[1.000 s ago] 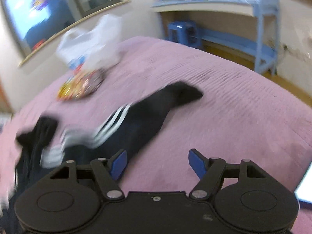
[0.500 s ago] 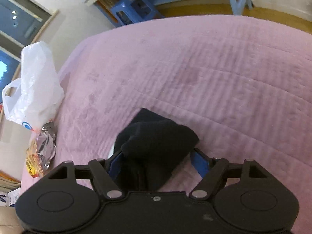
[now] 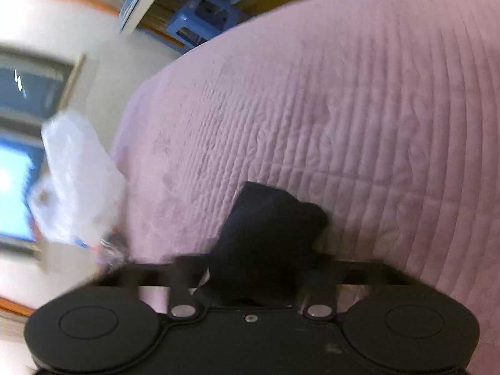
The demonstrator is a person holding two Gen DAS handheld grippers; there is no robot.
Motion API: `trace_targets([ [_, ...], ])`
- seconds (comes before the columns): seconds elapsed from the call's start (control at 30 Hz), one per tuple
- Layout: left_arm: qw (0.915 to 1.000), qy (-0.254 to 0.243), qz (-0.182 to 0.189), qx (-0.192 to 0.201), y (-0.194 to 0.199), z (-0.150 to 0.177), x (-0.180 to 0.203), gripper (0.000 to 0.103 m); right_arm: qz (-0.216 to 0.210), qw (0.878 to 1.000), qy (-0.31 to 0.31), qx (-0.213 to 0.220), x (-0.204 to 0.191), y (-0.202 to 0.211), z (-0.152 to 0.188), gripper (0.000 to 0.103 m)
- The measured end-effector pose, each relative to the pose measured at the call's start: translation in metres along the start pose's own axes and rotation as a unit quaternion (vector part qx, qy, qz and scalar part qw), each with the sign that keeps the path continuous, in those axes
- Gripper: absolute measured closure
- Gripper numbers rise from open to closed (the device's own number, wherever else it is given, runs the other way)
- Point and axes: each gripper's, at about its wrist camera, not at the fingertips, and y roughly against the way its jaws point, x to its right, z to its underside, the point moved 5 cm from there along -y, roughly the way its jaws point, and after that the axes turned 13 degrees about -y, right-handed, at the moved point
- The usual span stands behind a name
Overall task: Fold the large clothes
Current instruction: 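Fold the held sleeve across the hoodie body with the right tool, release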
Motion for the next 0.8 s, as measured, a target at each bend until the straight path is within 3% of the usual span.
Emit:
trace_targets([
  [0.1,1.0000,-0.001,0.005,0.000,0.001,0.000,0.001,0.025,-0.003,0.993,0.102,0.062,-0.032,0.052,-0.001,0.085],
  [0.17,1.0000,-0.003,0.000,0.004,0.004,0.000,-0.002,0.025,-0.010,0.976,0.149,0.161,-0.047,0.111,-0.014,0.086],
  [0.23,0.9999,0.006,-0.005,0.008,0.007,0.003,-0.008,0.025,0.005,0.948,0.169,0.269,-0.048,0.172,-0.028,0.086],
  [0.37,0.9989,0.045,0.008,0.001,0.004,0.012,-0.025,0.025,0.102,0.932,0.173,0.302,-0.026,0.187,-0.019,0.086],
  [0.43,0.9982,0.057,0.017,-0.003,0.004,0.019,-0.032,0.027,0.138,0.928,0.186,0.293,-0.018,0.172,-0.004,0.085],
  [0.53,0.9985,0.051,0.019,0.006,0.010,0.023,-0.049,0.027,0.134,0.942,0.191,0.243,-0.019,0.157,0.037,0.085],
  [0.63,0.9988,0.042,0.010,0.021,0.017,0.023,-0.075,0.028,0.081,0.938,0.268,0.205,-0.060,0.159,0.111,0.085],
  [0.8,0.9969,0.058,0.014,0.052,0.030,0.014,-0.134,0.028,-0.043,0.911,0.396,0.106,-0.133,0.175,0.291,0.085],
])
